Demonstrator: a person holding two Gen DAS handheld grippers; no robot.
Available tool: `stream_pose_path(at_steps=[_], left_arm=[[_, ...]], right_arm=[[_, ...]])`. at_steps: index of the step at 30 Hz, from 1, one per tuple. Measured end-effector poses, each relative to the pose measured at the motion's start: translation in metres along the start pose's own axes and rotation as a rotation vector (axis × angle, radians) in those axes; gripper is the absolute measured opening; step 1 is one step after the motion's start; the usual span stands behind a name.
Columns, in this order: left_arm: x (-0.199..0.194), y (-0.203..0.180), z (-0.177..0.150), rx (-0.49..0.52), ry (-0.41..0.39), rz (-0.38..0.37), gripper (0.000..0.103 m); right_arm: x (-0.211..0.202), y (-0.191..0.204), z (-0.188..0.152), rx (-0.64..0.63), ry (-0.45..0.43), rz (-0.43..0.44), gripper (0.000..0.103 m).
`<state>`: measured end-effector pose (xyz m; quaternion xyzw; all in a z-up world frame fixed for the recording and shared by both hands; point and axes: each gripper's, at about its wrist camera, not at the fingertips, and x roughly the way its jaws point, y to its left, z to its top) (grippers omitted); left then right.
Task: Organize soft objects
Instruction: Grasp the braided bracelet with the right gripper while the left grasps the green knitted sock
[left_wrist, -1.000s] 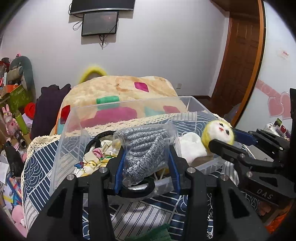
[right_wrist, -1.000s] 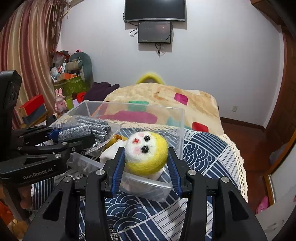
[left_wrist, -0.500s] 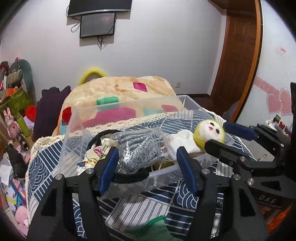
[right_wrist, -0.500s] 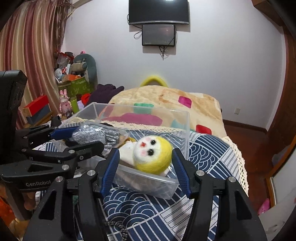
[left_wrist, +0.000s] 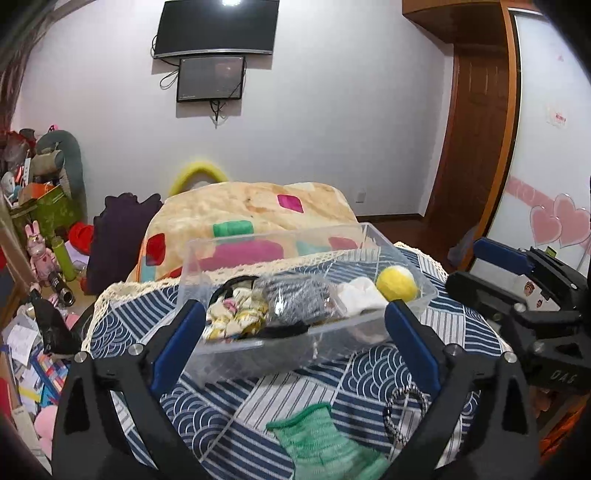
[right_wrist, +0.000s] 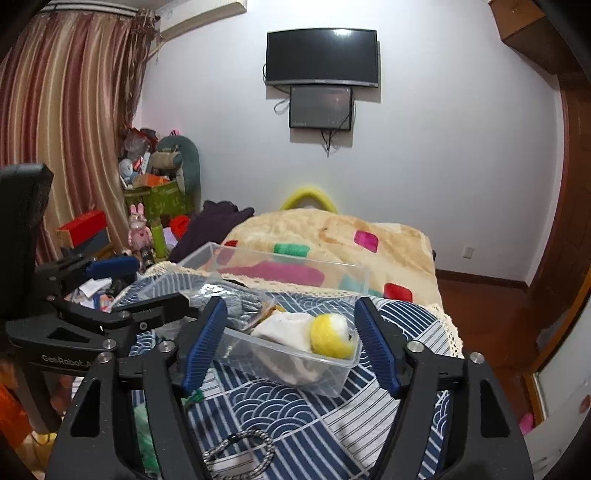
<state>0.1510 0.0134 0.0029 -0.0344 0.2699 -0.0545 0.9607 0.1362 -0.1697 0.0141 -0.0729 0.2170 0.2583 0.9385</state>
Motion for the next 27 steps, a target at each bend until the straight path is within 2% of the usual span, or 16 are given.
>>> stream_pose_path(at_steps=[9,14,23,24,27], left_arm=[[-0.009,0.008,-0.034,-0.015,0.07,0.005,0.101],[-0.007,0.012,-0.058,-0.038,0.136,-0.014,0.101],[-0.005,-0.002,-0.097,-0.007,0.173,-0.039,0.1],[-0.004,-0.003,-0.101,-0.008,0.18,-0.042,0.099],[-0.001,-0.007,-0.109,-0.012,0.192,-0.055,0.084]], right_arm=[[-0.004,0.008,-0.022,0.022,0.034,0.04,0.07],[0.007,0.015,-0.046,0.026,0.111,0.059,0.07],[0.019,0.016,-0.086,0.048,0.236,0.077,0.07],[0.019,0.017,-0.089,0.046,0.243,0.077,0.07],[0.021,0.017,-0.095,0.036,0.264,0.075,0.069]])
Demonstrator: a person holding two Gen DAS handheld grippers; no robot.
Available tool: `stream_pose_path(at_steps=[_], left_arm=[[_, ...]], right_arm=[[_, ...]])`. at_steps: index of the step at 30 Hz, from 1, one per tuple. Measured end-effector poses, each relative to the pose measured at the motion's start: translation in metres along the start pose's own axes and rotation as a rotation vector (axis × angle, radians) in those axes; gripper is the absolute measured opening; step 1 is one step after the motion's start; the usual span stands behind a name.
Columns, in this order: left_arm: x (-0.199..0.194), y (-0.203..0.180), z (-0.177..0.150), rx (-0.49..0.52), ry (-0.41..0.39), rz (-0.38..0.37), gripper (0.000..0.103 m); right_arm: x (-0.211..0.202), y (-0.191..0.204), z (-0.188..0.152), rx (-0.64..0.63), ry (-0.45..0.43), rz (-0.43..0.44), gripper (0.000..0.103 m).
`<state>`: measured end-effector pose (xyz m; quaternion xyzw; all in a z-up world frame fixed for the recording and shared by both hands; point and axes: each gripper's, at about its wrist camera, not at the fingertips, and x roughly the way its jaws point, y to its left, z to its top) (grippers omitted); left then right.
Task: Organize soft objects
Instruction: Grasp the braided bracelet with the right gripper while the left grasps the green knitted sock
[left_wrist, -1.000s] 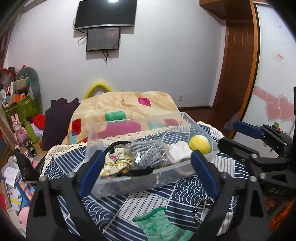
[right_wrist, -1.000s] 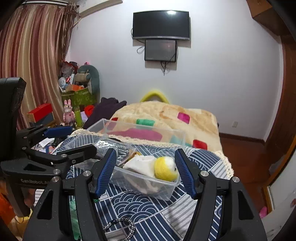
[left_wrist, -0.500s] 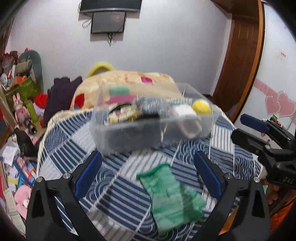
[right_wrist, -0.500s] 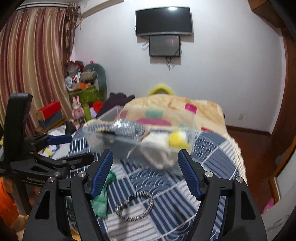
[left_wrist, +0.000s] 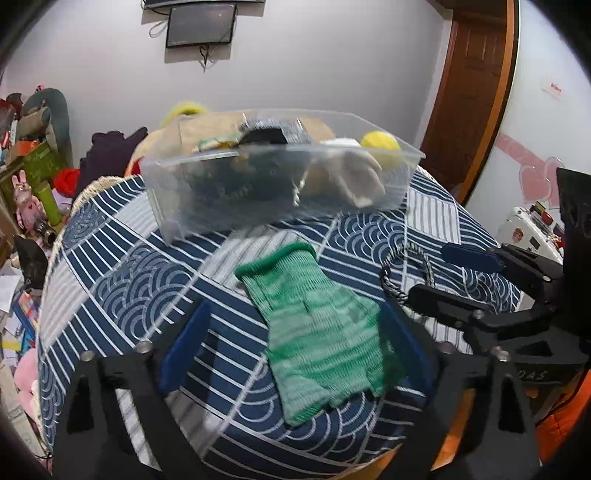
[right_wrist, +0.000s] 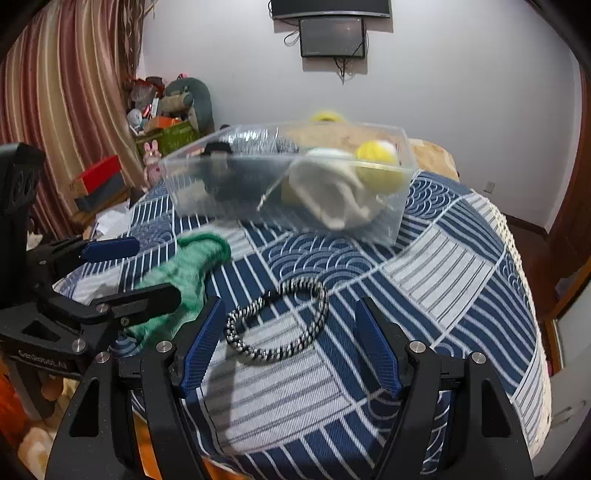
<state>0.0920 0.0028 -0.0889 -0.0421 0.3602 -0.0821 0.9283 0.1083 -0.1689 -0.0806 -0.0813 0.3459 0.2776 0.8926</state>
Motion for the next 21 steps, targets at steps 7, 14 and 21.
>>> stream_pose_path(at_steps=[7,14,21], left_arm=[[0.011,0.002,-0.007,-0.043,0.04,-0.054,0.069],[0.01,0.0,-0.01,-0.05,0.032,-0.101,0.05],[0.003,0.0,-0.011,-0.053,0.009,-0.086,0.026]], right_arm=[[0.007,-0.003,-0.008,0.023,0.024,0.032,0.069],[0.004,-0.002,-0.01,0.021,0.002,0.011,0.032],[0.002,-0.01,-0.009,0.059,-0.005,0.031,0.009]])
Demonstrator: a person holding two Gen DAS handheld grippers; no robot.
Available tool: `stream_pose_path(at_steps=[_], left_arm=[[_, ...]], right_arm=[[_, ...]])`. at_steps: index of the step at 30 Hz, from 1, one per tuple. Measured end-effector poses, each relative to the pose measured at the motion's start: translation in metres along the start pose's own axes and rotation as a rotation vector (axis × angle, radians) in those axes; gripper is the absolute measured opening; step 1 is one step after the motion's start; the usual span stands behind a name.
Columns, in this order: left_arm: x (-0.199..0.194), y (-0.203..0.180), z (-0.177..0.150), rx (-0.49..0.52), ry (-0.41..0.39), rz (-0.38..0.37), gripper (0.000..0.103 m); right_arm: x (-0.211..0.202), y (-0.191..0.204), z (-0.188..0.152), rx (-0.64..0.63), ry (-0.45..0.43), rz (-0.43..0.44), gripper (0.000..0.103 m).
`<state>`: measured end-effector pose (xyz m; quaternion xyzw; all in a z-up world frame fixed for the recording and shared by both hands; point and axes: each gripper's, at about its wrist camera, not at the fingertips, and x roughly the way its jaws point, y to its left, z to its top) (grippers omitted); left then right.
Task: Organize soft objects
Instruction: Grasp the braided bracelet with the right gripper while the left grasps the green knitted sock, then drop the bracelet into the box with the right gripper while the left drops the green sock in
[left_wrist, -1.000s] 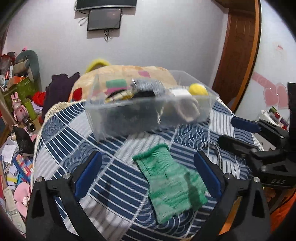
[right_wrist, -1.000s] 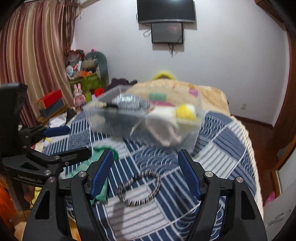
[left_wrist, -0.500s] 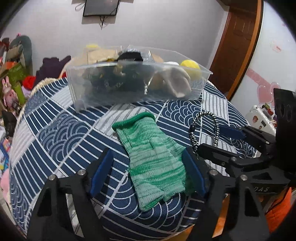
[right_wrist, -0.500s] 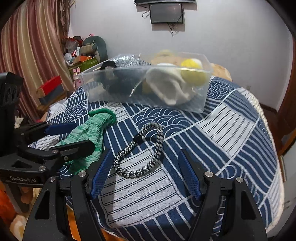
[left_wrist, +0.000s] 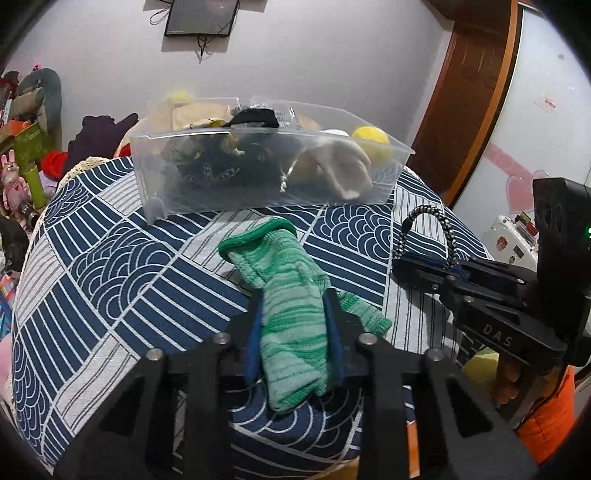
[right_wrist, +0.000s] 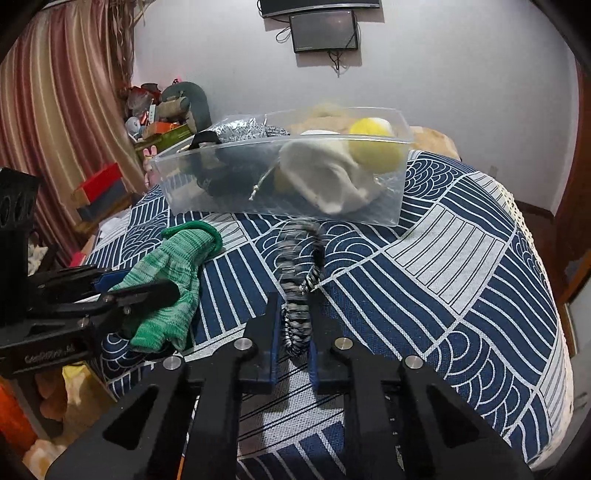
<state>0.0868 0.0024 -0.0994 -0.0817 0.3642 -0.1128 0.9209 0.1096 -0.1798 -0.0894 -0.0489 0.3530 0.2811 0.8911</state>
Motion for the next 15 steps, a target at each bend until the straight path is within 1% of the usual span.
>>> stream_pose_path(at_steps=[4,6,15], left_arm=[[-0.004,0.004,0.001,-0.006,-0.009,0.002,0.021],[-0.008,0.003,0.001,0.005,-0.025,0.013,0.02],[-0.037,0.0,0.017,0.043,-0.132,0.057,0.019]], right_arm=[[-0.003,0.002,0.0,-0.008,-0.011,-0.004,0.008],[-0.006,0.002,0.002,-0.002,-0.021,-0.001,0.007],[-0.023,-0.003,0.019,0.005,-0.079,-0.015,0.007]])
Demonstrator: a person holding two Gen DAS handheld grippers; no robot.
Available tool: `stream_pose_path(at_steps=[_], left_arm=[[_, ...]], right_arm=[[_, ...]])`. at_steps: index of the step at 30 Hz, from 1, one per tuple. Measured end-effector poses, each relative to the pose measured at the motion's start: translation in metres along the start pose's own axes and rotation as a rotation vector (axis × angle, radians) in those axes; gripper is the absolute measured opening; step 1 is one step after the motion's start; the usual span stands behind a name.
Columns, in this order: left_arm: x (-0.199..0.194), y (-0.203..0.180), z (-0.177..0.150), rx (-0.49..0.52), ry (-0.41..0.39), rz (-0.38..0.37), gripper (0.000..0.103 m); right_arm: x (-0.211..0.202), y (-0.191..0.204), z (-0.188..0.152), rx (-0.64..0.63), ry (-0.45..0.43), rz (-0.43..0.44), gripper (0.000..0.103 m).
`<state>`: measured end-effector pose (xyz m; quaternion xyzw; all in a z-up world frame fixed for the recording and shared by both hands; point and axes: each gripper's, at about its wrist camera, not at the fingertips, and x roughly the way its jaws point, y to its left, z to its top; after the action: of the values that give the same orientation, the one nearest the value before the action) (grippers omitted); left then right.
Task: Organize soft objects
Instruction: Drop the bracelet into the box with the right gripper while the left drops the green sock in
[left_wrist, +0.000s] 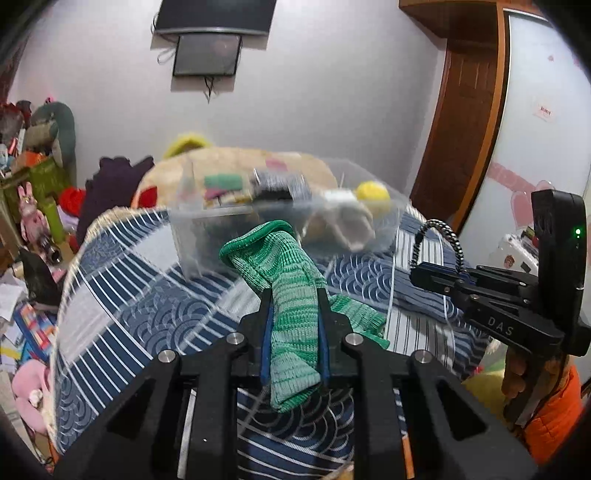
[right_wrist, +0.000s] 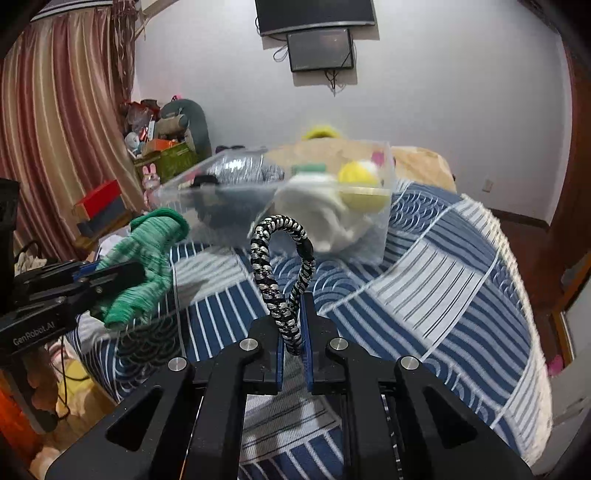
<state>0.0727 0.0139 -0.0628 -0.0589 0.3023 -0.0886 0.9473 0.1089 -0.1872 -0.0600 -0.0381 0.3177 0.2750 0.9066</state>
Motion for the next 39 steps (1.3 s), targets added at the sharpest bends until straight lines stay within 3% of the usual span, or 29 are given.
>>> stream_pose_path(at_steps=[10,20,29,39], left_arm=[[-0.019,0.012,0.045,0.009,-0.128,0.051,0.019],[-0.008,0.026,0.086,0.034,-0.201,0.124,0.019],[0.037,0.045,0.1,0.0,-0.135,0.116,0.019],[0.083,0.052,0.092,-0.009,-0.047,0.116,0.02]], right_arm=[[-0.013,0.001,0.044,-0.023,-0.124,-0.017,0.007],[0.008,0.005,0.088,-0.021,-0.166,-0.008,0.007],[0.045,0.002,0.106,-0.016,-0.109,-0.009,0.007],[0.085,0.006,0.101,-0.028,0.001,-0.021,0.007]])
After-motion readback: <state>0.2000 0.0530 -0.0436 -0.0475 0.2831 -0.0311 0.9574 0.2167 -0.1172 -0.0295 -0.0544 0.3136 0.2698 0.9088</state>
